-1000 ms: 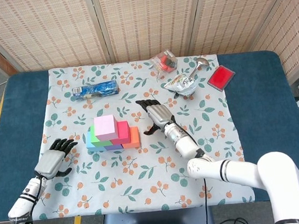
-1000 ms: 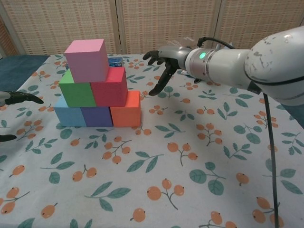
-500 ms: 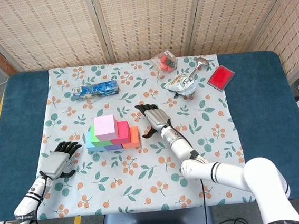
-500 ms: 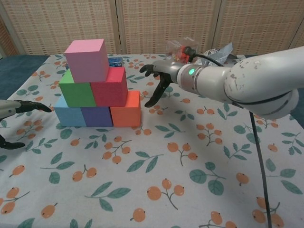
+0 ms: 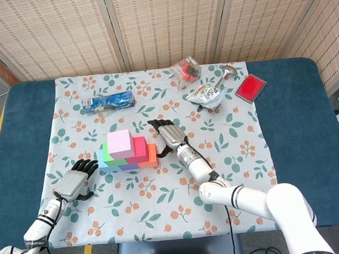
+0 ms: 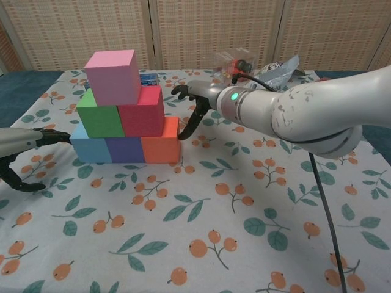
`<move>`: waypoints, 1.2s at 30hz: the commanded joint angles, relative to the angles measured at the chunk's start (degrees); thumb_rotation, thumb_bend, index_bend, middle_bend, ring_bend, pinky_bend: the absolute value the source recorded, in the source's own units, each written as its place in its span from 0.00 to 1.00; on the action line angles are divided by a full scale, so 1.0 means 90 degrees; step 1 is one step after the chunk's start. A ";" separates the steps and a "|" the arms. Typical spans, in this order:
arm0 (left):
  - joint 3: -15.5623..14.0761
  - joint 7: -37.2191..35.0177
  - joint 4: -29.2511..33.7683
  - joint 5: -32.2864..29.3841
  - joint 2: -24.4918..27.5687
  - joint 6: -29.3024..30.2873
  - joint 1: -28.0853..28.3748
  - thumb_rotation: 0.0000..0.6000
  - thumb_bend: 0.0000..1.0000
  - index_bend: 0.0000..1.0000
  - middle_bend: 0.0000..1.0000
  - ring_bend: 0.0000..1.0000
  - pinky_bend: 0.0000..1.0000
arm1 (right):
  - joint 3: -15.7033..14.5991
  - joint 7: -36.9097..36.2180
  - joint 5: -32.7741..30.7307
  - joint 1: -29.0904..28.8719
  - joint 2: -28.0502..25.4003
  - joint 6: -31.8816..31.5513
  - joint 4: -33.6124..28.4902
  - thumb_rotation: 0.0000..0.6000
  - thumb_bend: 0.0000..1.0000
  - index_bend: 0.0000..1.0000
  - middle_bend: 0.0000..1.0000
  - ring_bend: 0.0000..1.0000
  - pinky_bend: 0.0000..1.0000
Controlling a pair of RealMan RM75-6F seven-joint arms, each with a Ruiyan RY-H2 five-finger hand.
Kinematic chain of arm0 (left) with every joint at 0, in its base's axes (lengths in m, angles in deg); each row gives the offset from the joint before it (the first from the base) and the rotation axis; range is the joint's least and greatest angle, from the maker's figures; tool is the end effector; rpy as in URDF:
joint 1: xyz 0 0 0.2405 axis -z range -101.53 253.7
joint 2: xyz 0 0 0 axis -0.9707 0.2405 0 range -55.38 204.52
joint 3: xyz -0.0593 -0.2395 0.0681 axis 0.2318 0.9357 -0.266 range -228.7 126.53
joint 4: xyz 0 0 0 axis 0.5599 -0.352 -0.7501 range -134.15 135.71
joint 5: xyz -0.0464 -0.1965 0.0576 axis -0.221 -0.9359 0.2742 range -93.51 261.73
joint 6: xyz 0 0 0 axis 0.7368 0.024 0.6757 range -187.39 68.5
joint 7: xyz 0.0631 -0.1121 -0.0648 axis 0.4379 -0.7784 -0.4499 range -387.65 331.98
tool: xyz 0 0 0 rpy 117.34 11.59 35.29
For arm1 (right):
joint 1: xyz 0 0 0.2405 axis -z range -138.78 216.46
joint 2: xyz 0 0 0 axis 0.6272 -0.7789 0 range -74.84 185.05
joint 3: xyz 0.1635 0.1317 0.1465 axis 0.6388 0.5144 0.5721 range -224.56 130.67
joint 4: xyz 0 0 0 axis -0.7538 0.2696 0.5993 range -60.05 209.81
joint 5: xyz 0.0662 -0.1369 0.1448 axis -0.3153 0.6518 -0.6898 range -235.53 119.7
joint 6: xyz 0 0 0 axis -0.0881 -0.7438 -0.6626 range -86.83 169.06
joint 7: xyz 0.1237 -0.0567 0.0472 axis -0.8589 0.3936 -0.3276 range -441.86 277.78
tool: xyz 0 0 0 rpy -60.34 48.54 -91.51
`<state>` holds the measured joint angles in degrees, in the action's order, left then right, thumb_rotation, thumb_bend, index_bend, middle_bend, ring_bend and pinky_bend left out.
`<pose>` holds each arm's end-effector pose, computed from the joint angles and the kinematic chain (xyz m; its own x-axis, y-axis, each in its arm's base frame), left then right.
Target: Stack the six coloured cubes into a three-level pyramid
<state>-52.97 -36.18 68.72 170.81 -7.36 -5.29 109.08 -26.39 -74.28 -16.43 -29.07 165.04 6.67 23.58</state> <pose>-0.2831 0.3121 0.0216 0.5309 0.3664 0.7641 0.8345 -0.3832 -0.3960 -0.0383 -0.4327 -0.1076 0.1678 -0.4727 0.8651 -0.9696 -0.2375 0.0584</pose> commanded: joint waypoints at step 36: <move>0.0439 0.0000 0.1784 -0.0780 0.1961 0.2554 -0.1649 1.00 0.29 0.11 0.06 0.00 0.05 | -0.1278 0.0224 0.2239 0.3217 -0.4609 -0.3336 -0.5176 1.00 0.03 0.00 0.04 0.00 0.00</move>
<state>-49.69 -36.86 83.25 165.39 8.81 15.32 96.46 -34.23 -69.71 -1.74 -5.87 128.59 -17.98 -19.03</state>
